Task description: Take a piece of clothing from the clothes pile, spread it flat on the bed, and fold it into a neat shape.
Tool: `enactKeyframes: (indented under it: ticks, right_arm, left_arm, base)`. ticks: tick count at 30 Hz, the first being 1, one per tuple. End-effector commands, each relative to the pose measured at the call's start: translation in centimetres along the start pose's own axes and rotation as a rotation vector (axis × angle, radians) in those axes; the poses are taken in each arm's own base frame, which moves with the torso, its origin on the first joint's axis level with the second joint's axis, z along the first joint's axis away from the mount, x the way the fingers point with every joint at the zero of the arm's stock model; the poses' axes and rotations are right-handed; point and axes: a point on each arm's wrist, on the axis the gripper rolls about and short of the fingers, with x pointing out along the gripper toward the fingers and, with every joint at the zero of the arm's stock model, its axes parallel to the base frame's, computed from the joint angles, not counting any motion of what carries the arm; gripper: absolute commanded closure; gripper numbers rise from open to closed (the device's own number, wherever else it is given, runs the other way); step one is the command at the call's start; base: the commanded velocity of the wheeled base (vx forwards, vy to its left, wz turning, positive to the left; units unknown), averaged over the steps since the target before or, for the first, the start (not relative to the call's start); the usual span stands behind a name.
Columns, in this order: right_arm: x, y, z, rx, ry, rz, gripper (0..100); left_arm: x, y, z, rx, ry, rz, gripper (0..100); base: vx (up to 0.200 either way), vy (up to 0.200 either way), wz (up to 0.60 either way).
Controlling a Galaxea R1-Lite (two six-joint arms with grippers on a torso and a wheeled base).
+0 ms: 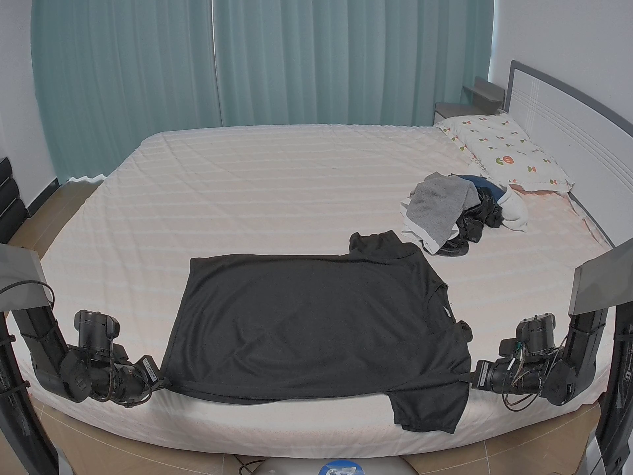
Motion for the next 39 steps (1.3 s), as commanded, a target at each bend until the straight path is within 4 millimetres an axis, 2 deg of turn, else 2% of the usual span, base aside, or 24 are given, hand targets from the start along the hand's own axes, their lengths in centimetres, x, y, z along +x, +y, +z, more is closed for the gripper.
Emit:
enactKeyframes:
  ticks: [1,5,9,13,21,29,39]
  right_arm:
    - [-2.2,0.5,0.0,-0.005,-0.026,0.006,100]
    - [-2.9,0.7,-0.3,-0.009,-0.023,0.006,100]
    - [-4.7,1.1,-1.3,-0.015,-0.011,0.006,100]
    - [-5.5,1.1,-1.7,-0.017,-0.005,0.005,100]
    - [-6.3,0.9,-2.7,-0.017,0.023,-0.013,100]
    - [-6.7,0.7,-3.4,-0.022,0.056,-0.028,100]
    - [-6.8,0.6,-3.5,-0.027,0.064,-0.033,100]
  left_arm:
    - [-0.3,0.0,-0.1,0.010,-0.009,0.005,100]
    - [-0.4,0.0,-0.1,0.014,-0.012,0.009,100]
    - [-1.1,0.1,-0.5,0.061,-0.024,0.022,100]
    - [-1.3,0.4,-0.8,0.110,-0.038,0.068,100]
    - [-1.8,1.0,-1.9,0.194,-0.028,0.139,100]
    - [-1.9,1.3,-2.2,0.218,-0.022,0.161,100]
    - [-2.2,1.8,-3.0,0.276,-0.001,0.209,100]
  base:
    - [0.000,0.000,0.00]
    - [0.000,0.000,0.00]
    - [0.000,0.000,0.00]
    - [0.000,0.000,0.00]
    - [0.000,0.000,0.00]
    - [0.000,0.000,0.00]
    - [0.000,0.000,0.00]
